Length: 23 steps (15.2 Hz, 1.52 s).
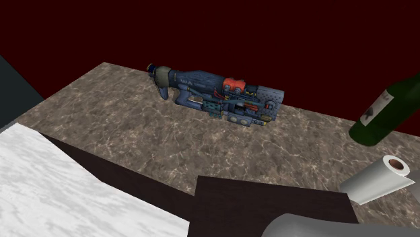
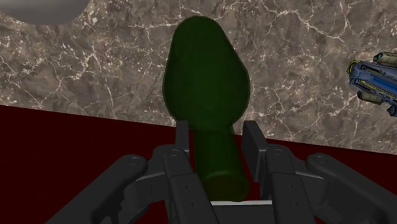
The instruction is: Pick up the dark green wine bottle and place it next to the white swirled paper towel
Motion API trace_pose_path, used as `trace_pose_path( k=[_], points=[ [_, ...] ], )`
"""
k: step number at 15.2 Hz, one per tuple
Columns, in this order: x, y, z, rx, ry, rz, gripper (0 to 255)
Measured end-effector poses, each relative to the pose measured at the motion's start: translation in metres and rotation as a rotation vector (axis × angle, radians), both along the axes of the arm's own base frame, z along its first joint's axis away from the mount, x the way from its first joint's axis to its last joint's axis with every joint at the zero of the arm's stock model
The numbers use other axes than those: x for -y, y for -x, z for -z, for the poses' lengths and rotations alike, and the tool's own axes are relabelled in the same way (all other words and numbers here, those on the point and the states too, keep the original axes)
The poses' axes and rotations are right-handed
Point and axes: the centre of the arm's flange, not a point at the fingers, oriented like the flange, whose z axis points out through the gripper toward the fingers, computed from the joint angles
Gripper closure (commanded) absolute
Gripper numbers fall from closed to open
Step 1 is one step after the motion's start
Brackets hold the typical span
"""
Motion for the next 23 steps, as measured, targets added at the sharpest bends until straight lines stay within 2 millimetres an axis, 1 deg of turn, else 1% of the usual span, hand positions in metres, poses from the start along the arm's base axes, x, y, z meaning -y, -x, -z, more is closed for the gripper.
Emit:
trace_pose_path(
  k=[21, 23],
  points=[
    [0.0, 0.0, 0.112, 0.0, 0.0, 0.0, 255],
    [0.0, 0.0, 0.118, 0.0, 0.0, 0.0, 255]
  ],
)
